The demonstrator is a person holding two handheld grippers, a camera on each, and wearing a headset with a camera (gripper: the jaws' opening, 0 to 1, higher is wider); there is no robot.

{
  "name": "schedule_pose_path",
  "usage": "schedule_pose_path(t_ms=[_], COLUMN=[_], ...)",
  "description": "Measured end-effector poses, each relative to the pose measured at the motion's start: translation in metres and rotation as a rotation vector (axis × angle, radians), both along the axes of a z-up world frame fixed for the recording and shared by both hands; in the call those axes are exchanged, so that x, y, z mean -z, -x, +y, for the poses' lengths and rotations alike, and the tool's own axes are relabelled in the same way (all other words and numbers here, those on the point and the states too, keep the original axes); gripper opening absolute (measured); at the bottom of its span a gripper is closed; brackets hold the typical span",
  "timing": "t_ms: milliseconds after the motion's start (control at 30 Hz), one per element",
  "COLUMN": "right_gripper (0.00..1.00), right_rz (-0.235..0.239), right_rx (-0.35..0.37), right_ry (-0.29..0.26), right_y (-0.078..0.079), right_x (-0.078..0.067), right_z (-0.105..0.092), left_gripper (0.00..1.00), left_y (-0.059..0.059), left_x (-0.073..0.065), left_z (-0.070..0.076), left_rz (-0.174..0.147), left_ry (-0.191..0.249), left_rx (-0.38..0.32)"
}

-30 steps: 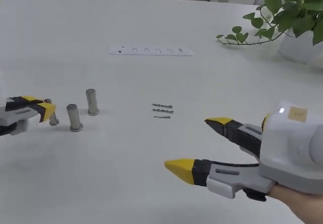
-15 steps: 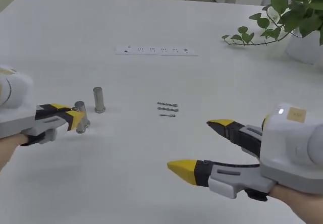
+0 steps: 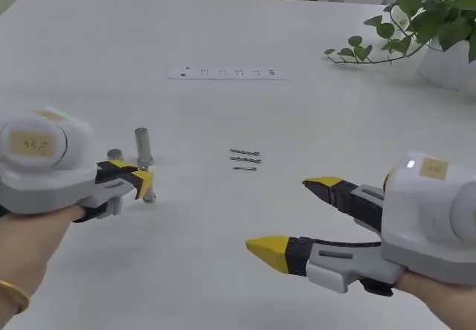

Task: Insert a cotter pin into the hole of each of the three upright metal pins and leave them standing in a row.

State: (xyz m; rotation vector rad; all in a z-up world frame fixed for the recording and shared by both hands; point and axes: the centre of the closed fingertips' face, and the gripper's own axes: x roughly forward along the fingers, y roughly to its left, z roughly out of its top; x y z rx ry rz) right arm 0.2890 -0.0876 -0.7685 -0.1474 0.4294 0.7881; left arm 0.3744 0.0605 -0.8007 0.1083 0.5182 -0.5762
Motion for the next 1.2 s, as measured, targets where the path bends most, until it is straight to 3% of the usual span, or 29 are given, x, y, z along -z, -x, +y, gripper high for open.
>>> schedule_pose_path(t_ms=[333, 733, 1200], right_gripper=[0.74, 0.74, 0.74], right_rz=[0.004, 0.016, 0.014], right_rx=[0.013, 0.021, 0.021], right_ry=[-0.001, -0.005, -0.009], right_y=[0.000, 0.002, -0.002], right_x=[0.002, 0.006, 0.005], right_z=[-0.004, -0.005, -0.003], left_gripper=[0.07, 0.07, 0.10], left_y=[0.002, 0.003, 0.001], left_x=[0.011, 0.013, 0.014], left_z=[-0.015, -0.017, -0.019], left_rz=[-0.008, -0.016, -0.035], left_ry=[-0.043, -0.033, -0.056], left_rx=[0.033, 0.020, 0.020])
